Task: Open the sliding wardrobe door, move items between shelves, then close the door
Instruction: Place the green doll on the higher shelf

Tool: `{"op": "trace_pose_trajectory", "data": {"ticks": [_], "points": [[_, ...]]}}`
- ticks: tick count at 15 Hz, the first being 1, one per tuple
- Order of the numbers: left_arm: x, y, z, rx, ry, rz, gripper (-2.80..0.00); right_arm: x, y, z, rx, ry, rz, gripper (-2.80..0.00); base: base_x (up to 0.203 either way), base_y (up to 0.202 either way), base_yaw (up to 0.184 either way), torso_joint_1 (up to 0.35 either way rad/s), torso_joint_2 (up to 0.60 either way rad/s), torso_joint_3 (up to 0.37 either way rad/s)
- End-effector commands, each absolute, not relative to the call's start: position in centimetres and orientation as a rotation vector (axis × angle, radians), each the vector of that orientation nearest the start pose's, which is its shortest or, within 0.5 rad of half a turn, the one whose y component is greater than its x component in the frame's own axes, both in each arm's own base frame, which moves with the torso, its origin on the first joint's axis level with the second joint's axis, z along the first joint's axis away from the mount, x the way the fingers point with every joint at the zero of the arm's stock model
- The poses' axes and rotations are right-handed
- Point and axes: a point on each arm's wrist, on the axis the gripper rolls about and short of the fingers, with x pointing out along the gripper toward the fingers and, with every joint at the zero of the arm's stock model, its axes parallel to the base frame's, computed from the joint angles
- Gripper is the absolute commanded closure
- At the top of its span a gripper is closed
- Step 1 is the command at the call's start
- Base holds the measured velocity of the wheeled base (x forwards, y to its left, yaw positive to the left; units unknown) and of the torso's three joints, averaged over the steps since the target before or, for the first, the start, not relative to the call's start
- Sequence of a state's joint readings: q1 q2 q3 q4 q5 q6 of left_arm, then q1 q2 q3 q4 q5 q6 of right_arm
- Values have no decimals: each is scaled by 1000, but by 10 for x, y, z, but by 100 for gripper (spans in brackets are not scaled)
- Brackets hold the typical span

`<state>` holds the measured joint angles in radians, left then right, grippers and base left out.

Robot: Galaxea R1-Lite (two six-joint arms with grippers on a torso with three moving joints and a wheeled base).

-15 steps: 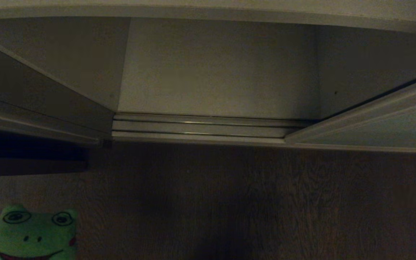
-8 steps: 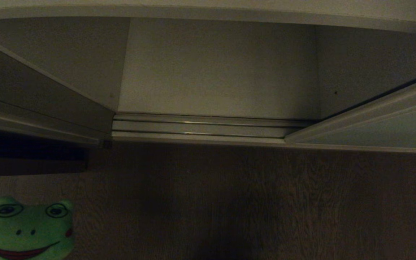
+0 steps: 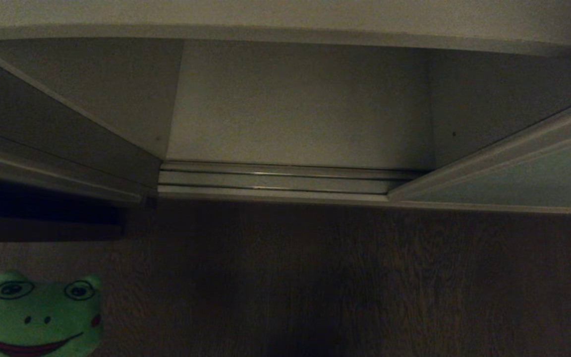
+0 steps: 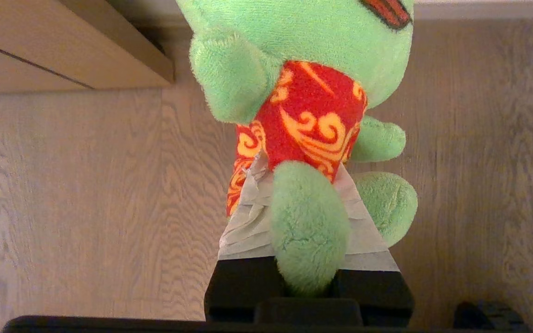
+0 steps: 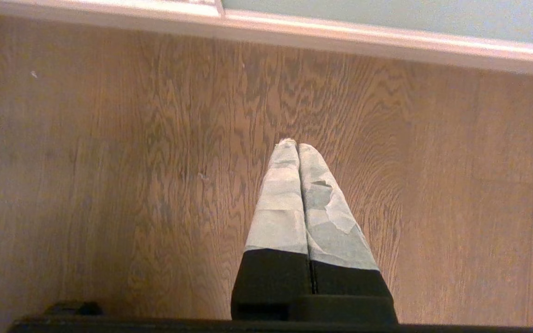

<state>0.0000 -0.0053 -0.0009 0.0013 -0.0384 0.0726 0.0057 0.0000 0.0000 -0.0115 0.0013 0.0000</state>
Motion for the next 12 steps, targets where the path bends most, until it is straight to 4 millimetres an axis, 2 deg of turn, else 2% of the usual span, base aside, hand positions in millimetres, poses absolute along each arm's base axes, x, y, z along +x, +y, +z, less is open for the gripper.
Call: {"op": "trace_pose_trajectory", "data": {"ticks": [1, 12], "points": [[-23, -1, 75, 74, -1, -38, 0, -23, 0, 77, 0, -15, 8, 0, 0, 0, 0, 4, 2, 180], [-23, -1, 75, 74, -1, -38, 0, -23, 0, 77, 0, -15, 8, 0, 0, 0, 0, 1, 2, 200]]}}
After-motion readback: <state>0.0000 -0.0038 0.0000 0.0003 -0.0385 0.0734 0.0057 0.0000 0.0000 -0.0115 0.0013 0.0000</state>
